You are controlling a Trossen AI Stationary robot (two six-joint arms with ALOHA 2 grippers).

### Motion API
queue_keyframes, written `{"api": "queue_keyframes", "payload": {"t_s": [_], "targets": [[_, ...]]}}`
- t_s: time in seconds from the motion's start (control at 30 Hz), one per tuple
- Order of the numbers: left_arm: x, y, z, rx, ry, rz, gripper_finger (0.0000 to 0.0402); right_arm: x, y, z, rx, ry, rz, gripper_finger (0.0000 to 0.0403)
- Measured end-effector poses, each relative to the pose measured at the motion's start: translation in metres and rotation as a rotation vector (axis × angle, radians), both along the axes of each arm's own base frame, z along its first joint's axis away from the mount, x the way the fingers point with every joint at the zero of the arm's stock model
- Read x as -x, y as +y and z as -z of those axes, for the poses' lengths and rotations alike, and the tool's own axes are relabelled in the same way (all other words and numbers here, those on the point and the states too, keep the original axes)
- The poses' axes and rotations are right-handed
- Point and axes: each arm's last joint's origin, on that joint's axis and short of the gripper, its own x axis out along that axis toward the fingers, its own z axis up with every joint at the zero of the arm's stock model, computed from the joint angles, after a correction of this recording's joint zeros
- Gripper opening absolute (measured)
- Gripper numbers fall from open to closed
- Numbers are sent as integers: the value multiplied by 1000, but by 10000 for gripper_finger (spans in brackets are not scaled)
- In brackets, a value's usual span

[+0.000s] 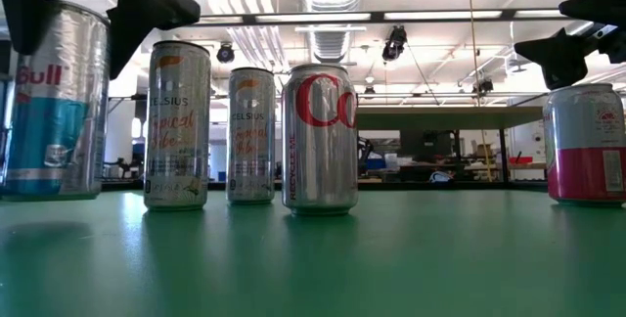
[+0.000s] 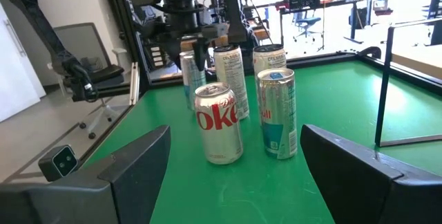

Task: Place canned beverage on shelf
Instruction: Move the bottom blue soda can to the middle left of the table

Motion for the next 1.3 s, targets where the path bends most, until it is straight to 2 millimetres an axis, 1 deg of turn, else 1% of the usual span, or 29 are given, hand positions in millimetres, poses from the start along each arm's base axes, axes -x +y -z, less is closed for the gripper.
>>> {"api": "queue_keyframes", "payload": {"t_s": [0.3, 0.6, 0.87, 1.1, 1.3], "targets": [[1, 1, 0, -14, 8, -6, 244, 0, 0, 0, 0, 0, 0, 315], [3, 2, 10, -19, 18, -6, 244, 0, 0, 0, 0, 0, 0, 315], [3, 2, 10, -19, 19, -5, 244, 0, 0, 0, 0, 0, 0, 315], [3, 1, 10, -19, 16, 39, 248, 0, 0, 0, 0, 0, 0, 315], [4, 2, 11, -38, 11, 98, 265, 0, 0, 0, 0, 0, 1, 315]]}}
